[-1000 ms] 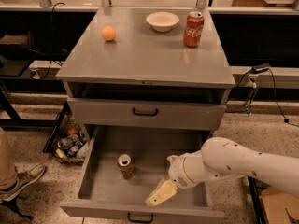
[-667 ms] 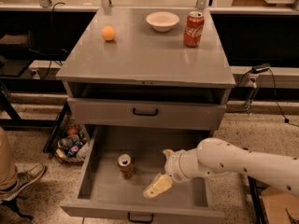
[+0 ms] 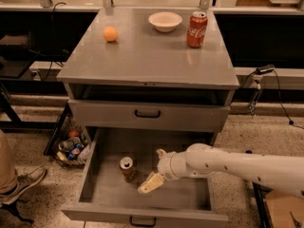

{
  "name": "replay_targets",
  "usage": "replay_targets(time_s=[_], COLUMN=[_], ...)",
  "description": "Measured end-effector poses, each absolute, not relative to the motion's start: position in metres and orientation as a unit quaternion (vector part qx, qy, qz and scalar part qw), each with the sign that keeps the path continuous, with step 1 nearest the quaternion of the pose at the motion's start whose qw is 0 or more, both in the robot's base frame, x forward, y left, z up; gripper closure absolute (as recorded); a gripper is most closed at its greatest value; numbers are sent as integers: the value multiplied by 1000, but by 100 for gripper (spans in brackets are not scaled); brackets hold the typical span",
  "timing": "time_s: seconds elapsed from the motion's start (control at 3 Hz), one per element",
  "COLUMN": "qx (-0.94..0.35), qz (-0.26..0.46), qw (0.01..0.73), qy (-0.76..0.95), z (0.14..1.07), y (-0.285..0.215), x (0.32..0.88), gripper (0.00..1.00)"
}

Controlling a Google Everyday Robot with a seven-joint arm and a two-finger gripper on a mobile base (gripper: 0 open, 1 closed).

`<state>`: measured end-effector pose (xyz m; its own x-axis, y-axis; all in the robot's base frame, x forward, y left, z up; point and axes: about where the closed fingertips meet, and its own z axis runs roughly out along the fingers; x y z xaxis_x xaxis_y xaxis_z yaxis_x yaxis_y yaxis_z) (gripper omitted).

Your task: Pick orange can from middle drawer and place on counter

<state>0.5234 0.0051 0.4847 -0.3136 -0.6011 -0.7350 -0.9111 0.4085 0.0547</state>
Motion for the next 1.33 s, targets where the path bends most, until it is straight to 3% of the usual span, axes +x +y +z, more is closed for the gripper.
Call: replay_targets(time_s=[1.33], qx=[-469], qz=[304], qw=[400], qy=[726], z=[426], y=[104], x=[555], gripper=[4])
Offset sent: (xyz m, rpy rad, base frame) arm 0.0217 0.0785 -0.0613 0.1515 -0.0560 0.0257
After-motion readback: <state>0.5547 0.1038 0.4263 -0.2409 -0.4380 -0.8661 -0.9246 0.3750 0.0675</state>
